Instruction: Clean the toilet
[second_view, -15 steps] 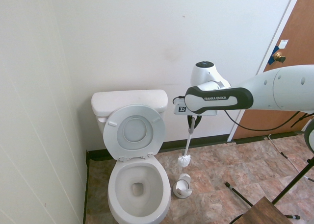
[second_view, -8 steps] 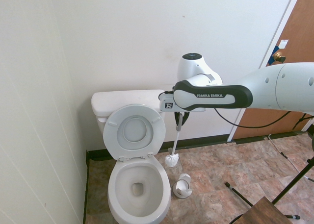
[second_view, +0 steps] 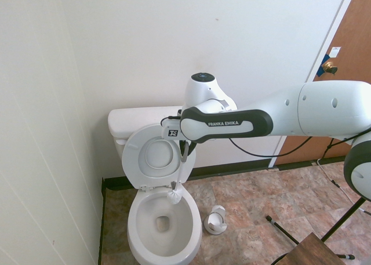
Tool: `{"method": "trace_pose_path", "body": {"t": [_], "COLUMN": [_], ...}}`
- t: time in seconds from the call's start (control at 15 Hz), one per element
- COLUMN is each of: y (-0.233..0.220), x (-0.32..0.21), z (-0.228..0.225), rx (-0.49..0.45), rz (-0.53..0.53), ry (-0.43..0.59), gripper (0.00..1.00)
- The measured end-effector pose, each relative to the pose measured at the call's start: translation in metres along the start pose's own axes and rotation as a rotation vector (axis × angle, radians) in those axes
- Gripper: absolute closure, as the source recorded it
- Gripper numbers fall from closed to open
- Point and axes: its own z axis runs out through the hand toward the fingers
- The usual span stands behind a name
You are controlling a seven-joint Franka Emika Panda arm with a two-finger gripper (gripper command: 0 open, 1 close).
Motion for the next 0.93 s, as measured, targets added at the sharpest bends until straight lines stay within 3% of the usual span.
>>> {"method": "trace_pose_path", "body": {"t": [0.53,0.93], "y": [-0.008,-0.029], "x": [-0.003,-0.048], "z": [0.044,0.106], "rx": [-0.022,-0.029], "rz": [0.016,0.029], "ry": [-0.030,-0.035], "gripper": [1.00,1.00]}}
